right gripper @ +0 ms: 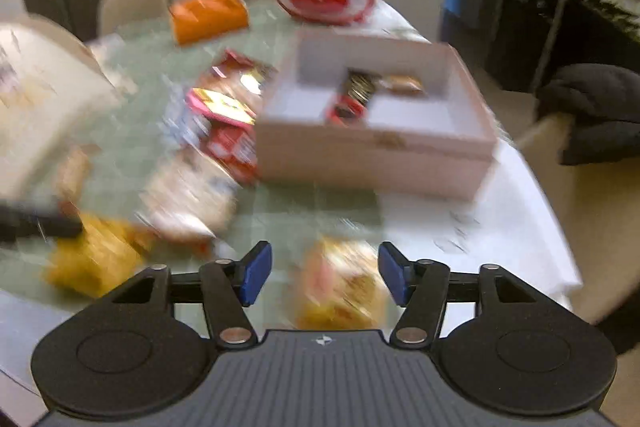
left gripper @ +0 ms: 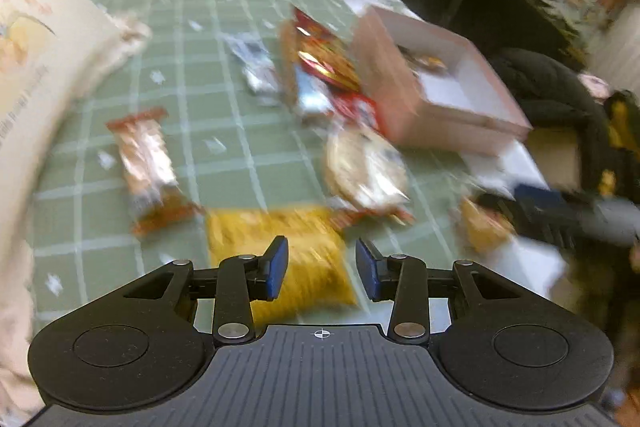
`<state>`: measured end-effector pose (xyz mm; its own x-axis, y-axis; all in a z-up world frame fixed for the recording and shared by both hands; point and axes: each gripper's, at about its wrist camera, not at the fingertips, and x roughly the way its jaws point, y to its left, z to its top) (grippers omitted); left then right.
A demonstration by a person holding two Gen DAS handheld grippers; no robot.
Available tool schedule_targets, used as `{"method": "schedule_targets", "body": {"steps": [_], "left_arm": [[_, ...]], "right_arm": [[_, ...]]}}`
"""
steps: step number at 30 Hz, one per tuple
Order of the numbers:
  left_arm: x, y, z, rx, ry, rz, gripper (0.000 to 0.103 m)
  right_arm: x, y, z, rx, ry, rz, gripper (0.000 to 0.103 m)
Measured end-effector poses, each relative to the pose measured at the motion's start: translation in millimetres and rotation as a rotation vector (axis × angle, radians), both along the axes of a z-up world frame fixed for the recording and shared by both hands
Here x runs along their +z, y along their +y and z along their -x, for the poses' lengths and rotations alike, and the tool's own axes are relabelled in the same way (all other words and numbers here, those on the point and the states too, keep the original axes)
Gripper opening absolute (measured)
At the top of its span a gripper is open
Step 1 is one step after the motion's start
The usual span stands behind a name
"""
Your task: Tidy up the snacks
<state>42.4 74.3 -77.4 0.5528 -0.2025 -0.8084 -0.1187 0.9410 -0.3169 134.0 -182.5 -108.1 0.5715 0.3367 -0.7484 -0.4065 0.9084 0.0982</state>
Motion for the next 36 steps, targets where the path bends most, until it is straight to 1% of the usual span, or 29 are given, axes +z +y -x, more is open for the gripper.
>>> {"method": "schedule_targets", "body": {"steps": [2,3,5,8,9,11,13,15,16,18,20,22,25,27,31,33,35,36], "left_arm": [[-4.4,-8.6,5.9,-0.062,0.027,0.041,0.042],[-7.4,-13.4,8.3,-0.086,0.04,0.049,0.042],[-17.4,-23.1,11.5,-0.099,0.073,0.051,0.042],[-30.4,-21.3,11.0,-0.029,0.117,0.05,0.039],[-32.3,-16.6,11.0,0.0,0.12,0.049,0.039],[-34.5,-1.5,11.6,0.075,0.124,0.041,0.039],[-34.8,15.6,11.2,0.147,0.126,0.023,0.038],[-33.5,32.1,10.0,0.221,0.124,0.009,0.039],[-33.3,39.4,10.0,0.25,0.121,0.008,0.038],[-32.1,49.9,8.9,0.296,0.117,0.012,0.038],[-31.7,51.0,5.5,0.307,0.116,0.03,0.038],[-29.8,49.5,5.0,0.303,0.105,0.035,0.038],[-17.9,41.6,6.8,0.303,0.042,0.051,0.038],[-9.9,34.7,5.2,0.281,0.0,0.064,0.038],[-8.8,10.8,-7.0,0.173,-0.009,0.076,0.038],[-10.6,2.1,-10.3,0.147,-0.006,0.075,0.038],[-15.6,-5.2,-12.7,0.127,0.006,0.083,0.038],[-18.6,-9.6,-13.9,0.111,0.015,0.087,0.038]], "right_arm": [[7.9,8.7,-7.5,0.034,0.015,-0.091,0.076],[9.2,17.8,-12.7,0.056,0.027,-0.124,0.076],[5.4,40.7,-22.5,0.08,0.036,-0.129,0.076],[-2.1,77.2,-34.0,0.052,0.031,-0.072,0.076],[-3.4,86.4,-36.4,0.055,0.031,-0.071,0.076],[-8.6,102.4,-40.3,0.077,0.038,-0.068,0.076],[-17.3,116.8,-43.6,0.109,0.067,-0.025,0.076],[-25.4,121.6,-40.6,0.126,0.092,0.013,0.076],[-25.4,120.3,-35.9,0.127,0.077,0.017,0.076],[-24.3,114.3,-27.1,0.141,0.083,0.021,0.071],[-22.7,106.3,-18.4,0.155,0.088,0.024,0.065],[-22.2,97.0,-6.8,0.166,0.078,0.049,0.063],[-22.1,82.4,11.5,0.176,0.068,0.076,0.063],[-20.3,72.9,25.8,0.191,0.074,0.068,0.063],[-11.3,54.7,41.4,0.215,0.15,-0.072,0.064],[-4.9,44.5,46.0,0.193,0.14,-0.11,0.068],[1.4,33.3,48.7,0.154,0.102,-0.116,0.073],[3.4,26.6,49.4,0.124,0.086,-0.108,0.073]]}}
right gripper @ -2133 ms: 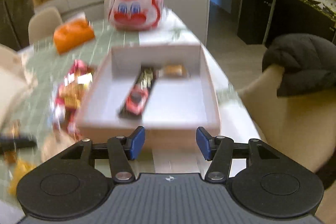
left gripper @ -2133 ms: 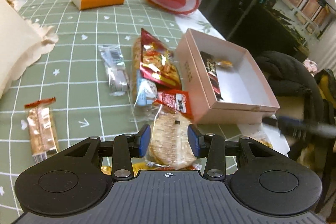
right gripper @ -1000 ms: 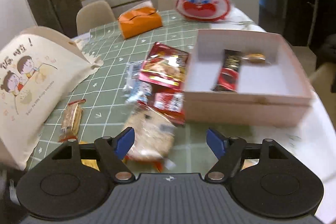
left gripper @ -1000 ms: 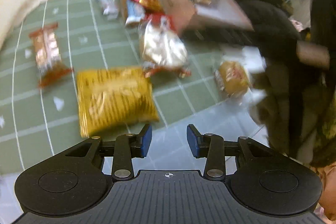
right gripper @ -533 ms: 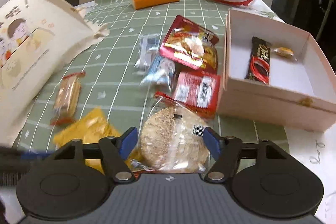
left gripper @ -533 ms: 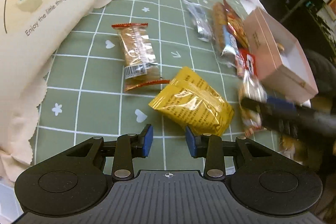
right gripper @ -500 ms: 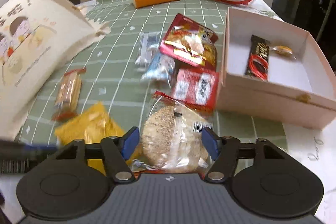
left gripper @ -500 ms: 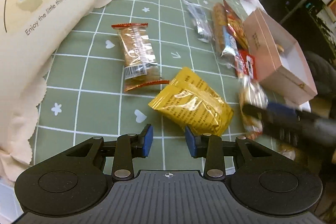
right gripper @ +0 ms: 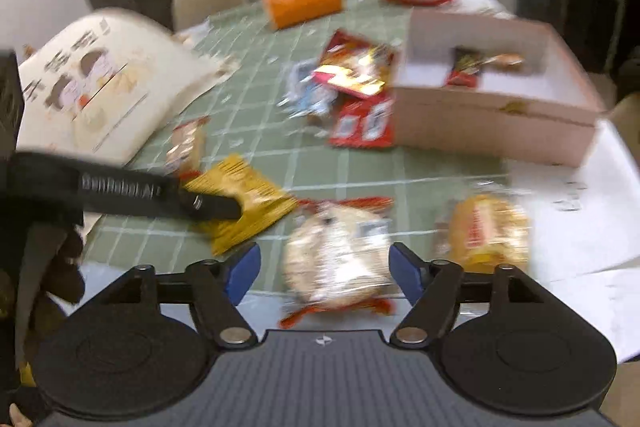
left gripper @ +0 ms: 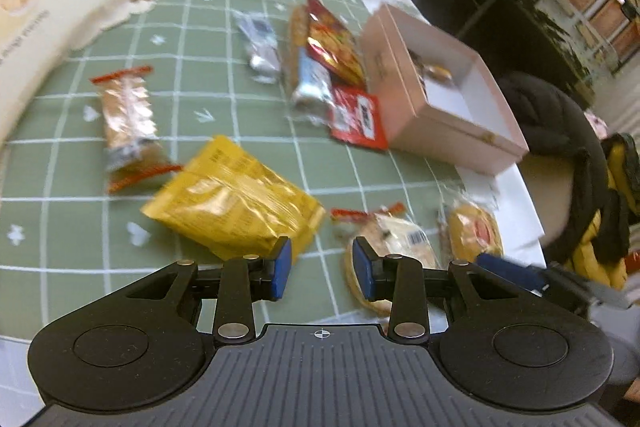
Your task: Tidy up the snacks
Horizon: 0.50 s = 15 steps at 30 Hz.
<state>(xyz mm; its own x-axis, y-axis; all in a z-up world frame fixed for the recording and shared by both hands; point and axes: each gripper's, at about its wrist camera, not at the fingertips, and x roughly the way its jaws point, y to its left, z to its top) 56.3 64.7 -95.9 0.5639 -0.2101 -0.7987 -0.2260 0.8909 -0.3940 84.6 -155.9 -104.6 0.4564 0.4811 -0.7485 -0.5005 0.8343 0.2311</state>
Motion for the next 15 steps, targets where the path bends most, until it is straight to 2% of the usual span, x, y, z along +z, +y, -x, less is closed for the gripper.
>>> {"method": "schedule_targets", "body": {"steps": [3,4,5,7,11,15], "left_arm": [[-12.5,-10.2,-5.6,-0.047,0.032,0.027,0.038],[-17.4,-13.8,-7.8,-0.057,0.047,0.038,0.038],[-19.9,-16.3,-6.0,-0.061,0.059,0.045,0.038],[-26.0,-20.4,-7.0,-0.053,0.083,0.054,0.038],[-28.2,-20.5,-12.8,-0.032,0.065,0.077,0.038],[-30.8,-27.3,-20.3,-0.057,0.04,0.091,0.039]], "right_arm": [[-1.7,-15.9,-1.1,-0.081,-0.011,0.031,0.073],[-5.1,-19.1,-1.9,-0.099,-0.002,0.044,0.069],[-9.6,-21.1,-3.3,-0.106,0.019,0.056,0.056],[-19.3,-23.5,-7.0,-0.106,0.071,0.059,0.04],[-29.5,-22.9,-8.4,-0.14,0.059,0.087,0.038],[-35.3,-25.8,-9.6,-0.148,0.064,0.086,0.038]]}}
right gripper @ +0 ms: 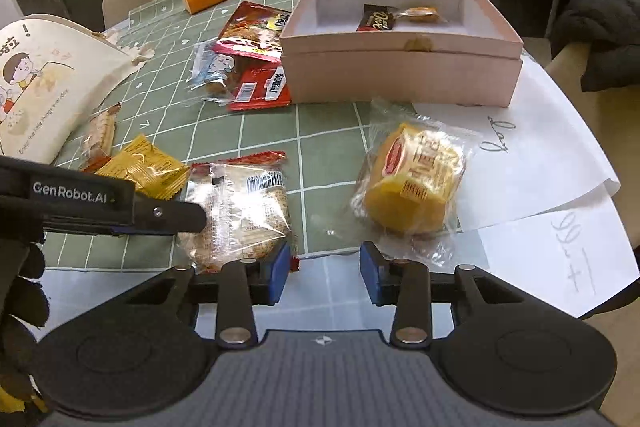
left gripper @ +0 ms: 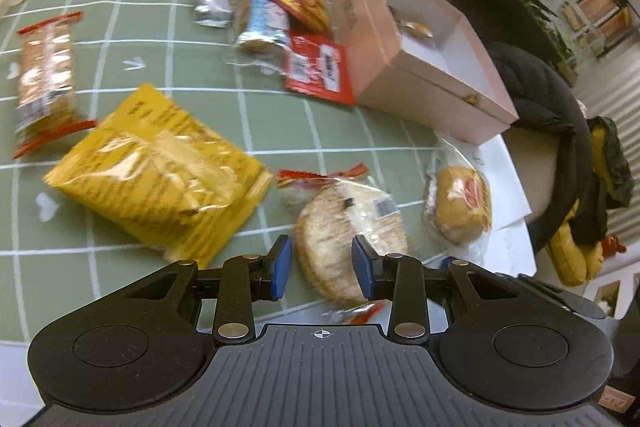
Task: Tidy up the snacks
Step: 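Grasp the long biscuit packet upright with the left tool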
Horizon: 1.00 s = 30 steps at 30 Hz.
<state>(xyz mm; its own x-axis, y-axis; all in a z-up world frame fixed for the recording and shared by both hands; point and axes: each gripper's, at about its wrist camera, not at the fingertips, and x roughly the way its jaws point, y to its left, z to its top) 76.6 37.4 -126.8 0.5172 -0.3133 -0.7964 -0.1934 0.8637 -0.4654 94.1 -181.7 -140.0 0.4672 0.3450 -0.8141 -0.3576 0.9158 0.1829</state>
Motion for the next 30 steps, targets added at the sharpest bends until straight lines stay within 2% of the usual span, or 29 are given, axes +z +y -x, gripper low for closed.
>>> {"method": "schedule_targets", "body": {"steps": [6,8,11,15,24,27,30], "left_arm": [[-0.8,-4.1,-5.8,0.01,-0.025,0.012,0.038],[0.8,-3.3,-6.2,0.011,-0.012,0.051,0.038],[6.8,-9.7,-4.8,-0.039,-0.021,0.112,0.038],[15.5,-29.0,-4.0,-0.104,-0.059,0.093,0.038],[11.5,-35.4,-32.5,-0.073,-0.096,-0.002,0.038],[10.6,-34.8,-42.2,-0.075,-0.107,-0.006,0.038],[11.9,-35.7,-46.2,-0.079,-0.103,0.014,0.03]], "right_arm": [[-2.2,-1.6,-0.5,0.021,-0.006,-0.006,0.039],[-3.1,-1.2,-0.2,0.025,-0.008,-0.006,0.039],[-3.8,-0.8,2.3,0.04,-0.021,0.005,0.039],[-4.0,-0.2,6.1,0.054,-0.039,0.017,0.039],[-4.0,-7.6,10.8,0.061,-0.037,0.002,0.039],[-4.1,-11.2,14.9,0.062,-0.042,0.006,0.039],[-3.0,-14.9,17.8,0.053,-0.035,0.009,0.041]]}}
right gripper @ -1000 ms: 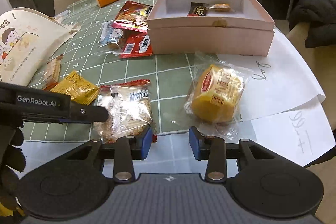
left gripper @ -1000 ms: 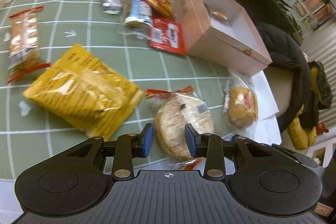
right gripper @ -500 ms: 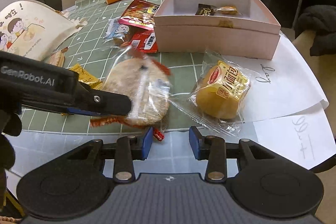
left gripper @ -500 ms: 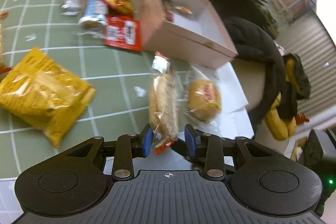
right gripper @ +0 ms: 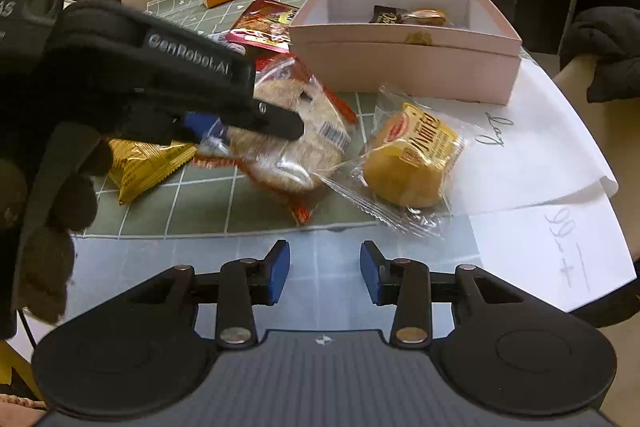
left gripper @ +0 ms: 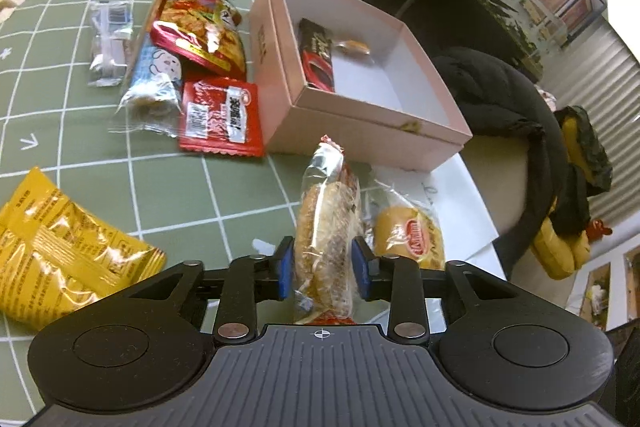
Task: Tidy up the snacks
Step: 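Grasp the long biscuit packet upright with the left tool, then lift the bread packet with the right tool while the left tool carries the biscuit packet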
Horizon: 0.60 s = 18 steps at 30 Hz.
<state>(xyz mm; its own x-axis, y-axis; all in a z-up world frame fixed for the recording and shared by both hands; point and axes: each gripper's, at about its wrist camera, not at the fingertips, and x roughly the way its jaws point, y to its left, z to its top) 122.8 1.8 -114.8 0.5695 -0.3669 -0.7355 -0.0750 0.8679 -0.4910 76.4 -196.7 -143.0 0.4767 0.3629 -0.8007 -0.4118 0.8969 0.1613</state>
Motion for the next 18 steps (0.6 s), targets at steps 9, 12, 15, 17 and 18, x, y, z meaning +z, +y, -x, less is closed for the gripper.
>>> {"method": "schedule_targets", "body": {"steps": [9,12,15,17,18], "left_arm": [[15.5,9.0,34.5,-0.018,0.005,-0.076,0.023],[20.5,14.0,54.4,-0.012,0.015,-0.145,0.023],[22.2,17.2,66.5,-0.018,0.027,-0.16,0.023],[22.1,17.0,73.0,-0.015,0.029,-0.159,0.023],[21.7,15.7,74.7,-0.015,0.03,-0.158,0.023]], "right_arm": [[22.9,-25.1,2.9,-0.079,-0.06,-0.007,0.062],[30.5,-34.2,-1.8,-0.115,-0.089,-0.03,0.066],[34.1,-37.7,-12.5,-0.143,-0.112,-0.044,0.07],[33.2,-38.0,-24.3,-0.172,-0.11,-0.041,0.071],[31.8,-38.5,-31.3,-0.194,-0.104,-0.045,0.071]]}}
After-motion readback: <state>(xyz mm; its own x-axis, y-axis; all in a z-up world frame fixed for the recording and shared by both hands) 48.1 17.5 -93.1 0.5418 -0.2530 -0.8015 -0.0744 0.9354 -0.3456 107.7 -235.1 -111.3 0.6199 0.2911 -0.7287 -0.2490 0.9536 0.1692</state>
